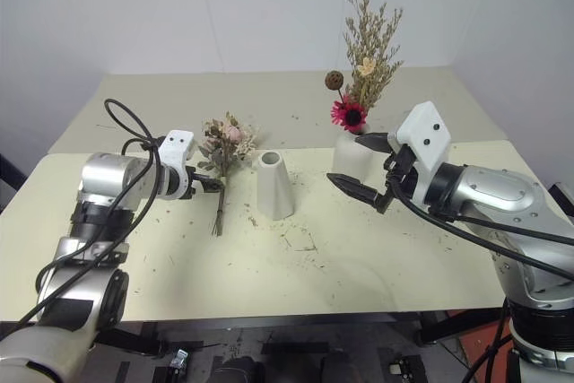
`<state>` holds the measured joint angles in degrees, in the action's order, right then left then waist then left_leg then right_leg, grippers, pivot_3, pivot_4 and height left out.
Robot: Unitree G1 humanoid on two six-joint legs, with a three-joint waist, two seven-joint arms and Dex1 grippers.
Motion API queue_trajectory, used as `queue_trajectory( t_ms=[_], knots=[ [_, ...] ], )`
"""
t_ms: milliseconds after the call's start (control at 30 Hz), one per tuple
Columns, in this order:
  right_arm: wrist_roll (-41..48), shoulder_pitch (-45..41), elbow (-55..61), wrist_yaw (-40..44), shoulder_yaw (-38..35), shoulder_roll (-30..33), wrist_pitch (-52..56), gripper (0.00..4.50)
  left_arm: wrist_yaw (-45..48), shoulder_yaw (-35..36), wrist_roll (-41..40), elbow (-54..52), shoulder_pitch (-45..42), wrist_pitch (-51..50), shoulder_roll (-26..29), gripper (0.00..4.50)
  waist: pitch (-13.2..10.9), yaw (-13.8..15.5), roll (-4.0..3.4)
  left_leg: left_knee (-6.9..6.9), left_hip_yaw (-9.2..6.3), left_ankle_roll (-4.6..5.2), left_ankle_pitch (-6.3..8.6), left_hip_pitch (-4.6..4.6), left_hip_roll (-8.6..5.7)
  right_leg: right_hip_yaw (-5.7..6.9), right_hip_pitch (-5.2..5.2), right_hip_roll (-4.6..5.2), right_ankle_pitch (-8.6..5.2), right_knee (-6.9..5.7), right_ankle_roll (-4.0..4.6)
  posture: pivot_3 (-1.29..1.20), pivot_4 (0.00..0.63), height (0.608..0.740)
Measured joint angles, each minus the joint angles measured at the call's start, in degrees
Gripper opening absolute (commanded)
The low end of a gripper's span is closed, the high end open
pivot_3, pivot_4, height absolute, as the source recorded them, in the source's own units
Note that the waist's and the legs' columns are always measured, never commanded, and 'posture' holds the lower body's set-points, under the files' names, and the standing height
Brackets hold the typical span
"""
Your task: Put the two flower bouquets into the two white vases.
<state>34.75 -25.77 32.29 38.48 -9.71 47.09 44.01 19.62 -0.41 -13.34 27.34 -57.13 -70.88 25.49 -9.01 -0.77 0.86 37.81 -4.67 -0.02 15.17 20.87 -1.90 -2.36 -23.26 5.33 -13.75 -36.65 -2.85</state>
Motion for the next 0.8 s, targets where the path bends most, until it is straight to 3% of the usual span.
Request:
queue_trajectory(
  t_ms=[167,600,800],
  knots=[
    [0.46,1.92,2.52,-2.5,-0.45,-0.16,1.75,4.45,1.97,0.21,0.24,10.07,-5.8,3.78,-2.05,4.5,0.0,0.05,0.0,0.0,0.01,0.02,0.01,0.13,-0.05,0.02,-0.05,0.06,0.0,0.09,0.0,0.0,0.15,0.74],
    [0.44,4.21,4.14,-4.41,-2.34,0.29,2.86,4.5,3.59,-1.07,4.49,25.23,-10.33,11.3,-4.88,0.26,0.0,-0.05,0.01,0.02,0.03,0.03,0.02,0.12,-0.05,0.02,-0.05,0.04,0.0,0.04,-0.01,0.0,0.15,0.74],
    [0.37,4.71,4.18,-4.8,-2.34,0.29,2.85,4.5,2.26,-0.14,5.45,22.79,-9.46,17.12,-5.25,0.13,-0.01,-0.03,0.03,0.02,0.01,0.03,0.02,0.15,-0.04,0.03,-0.07,0.04,0.0,0.06,-0.01,0.0,0.15,0.74]
  ],
)
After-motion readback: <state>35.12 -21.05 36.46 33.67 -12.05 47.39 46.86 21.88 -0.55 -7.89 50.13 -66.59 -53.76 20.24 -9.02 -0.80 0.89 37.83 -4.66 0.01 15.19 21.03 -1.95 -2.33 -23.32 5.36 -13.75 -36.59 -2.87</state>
